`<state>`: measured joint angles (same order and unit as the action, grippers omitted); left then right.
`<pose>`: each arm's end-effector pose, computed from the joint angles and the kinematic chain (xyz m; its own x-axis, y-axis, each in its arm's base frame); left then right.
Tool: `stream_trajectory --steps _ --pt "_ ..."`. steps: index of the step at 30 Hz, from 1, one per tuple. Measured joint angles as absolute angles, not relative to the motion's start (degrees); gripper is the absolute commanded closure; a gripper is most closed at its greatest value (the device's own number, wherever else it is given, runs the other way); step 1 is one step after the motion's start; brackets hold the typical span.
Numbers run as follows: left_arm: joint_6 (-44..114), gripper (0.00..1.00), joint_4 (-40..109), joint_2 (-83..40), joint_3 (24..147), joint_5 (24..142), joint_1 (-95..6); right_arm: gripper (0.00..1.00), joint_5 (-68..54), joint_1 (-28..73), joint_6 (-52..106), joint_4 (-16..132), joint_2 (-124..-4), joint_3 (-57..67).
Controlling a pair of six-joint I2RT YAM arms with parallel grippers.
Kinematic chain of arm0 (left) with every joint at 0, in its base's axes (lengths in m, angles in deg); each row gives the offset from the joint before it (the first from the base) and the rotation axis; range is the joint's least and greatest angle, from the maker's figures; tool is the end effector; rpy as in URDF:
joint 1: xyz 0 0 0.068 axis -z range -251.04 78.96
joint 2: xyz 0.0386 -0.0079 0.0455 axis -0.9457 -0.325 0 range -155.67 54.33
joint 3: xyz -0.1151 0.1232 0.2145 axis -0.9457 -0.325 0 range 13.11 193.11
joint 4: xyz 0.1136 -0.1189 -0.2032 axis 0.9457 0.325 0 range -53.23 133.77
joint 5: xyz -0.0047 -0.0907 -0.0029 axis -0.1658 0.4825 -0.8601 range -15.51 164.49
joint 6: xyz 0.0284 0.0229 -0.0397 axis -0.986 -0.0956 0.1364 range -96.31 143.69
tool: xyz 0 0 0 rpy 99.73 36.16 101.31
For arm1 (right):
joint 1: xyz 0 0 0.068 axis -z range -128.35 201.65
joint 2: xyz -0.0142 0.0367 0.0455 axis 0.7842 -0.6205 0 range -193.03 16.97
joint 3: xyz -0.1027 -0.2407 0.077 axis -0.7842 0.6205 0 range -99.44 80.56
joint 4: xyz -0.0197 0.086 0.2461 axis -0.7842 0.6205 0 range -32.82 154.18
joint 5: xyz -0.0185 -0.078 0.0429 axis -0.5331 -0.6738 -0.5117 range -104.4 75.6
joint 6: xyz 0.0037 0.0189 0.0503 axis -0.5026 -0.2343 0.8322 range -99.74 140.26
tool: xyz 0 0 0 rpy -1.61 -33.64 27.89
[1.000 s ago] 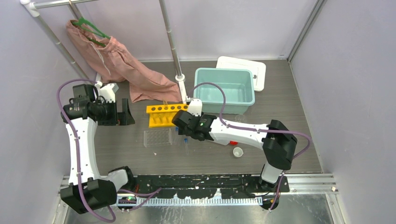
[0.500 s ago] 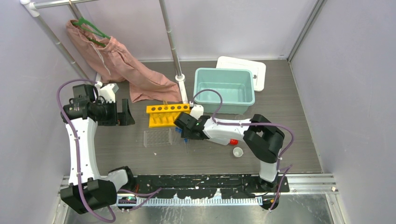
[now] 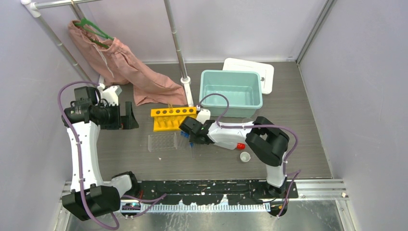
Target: Organize the chemistry lab equipment
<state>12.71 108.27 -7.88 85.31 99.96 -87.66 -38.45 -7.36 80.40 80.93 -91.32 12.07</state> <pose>0.1753 0.0363 0.3554 -0.8385 -0.0709 -0.5403 0.0999 0.9547 -0.2803 0.2065 0.3156 0.1581 -0.8274 0.1607 -0.5381 0.0566 0.9772 0.2048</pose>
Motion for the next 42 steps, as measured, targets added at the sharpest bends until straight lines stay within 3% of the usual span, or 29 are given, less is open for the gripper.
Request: stream_trajectory --steps 5,11,22,30,42 --pt "12.8 0.02 108.4 -7.9 85.3 100.3 -87.7 0.88 -39.6 -7.4 80.9 80.7 -90.3 13.5" --pt "12.5 0.06 109.8 -7.9 85.9 103.9 -87.7 0.96 -40.6 -7.5 80.3 83.4 -85.6 15.6" --pt "10.2 0.22 112.9 -6.7 87.0 116.9 -87.7 0.98 -38.8 -12.0 75.5 81.3 -75.7 4.1" --pt "9.1 0.39 115.0 -5.8 87.0 125.3 -87.7 0.98 -32.7 -14.2 72.6 76.3 -79.8 -9.3" --pt "8.4 0.58 114.9 -5.3 86.7 130.7 -87.7 0.98 -27.9 -16.3 72.4 72.7 -86.9 -16.2"
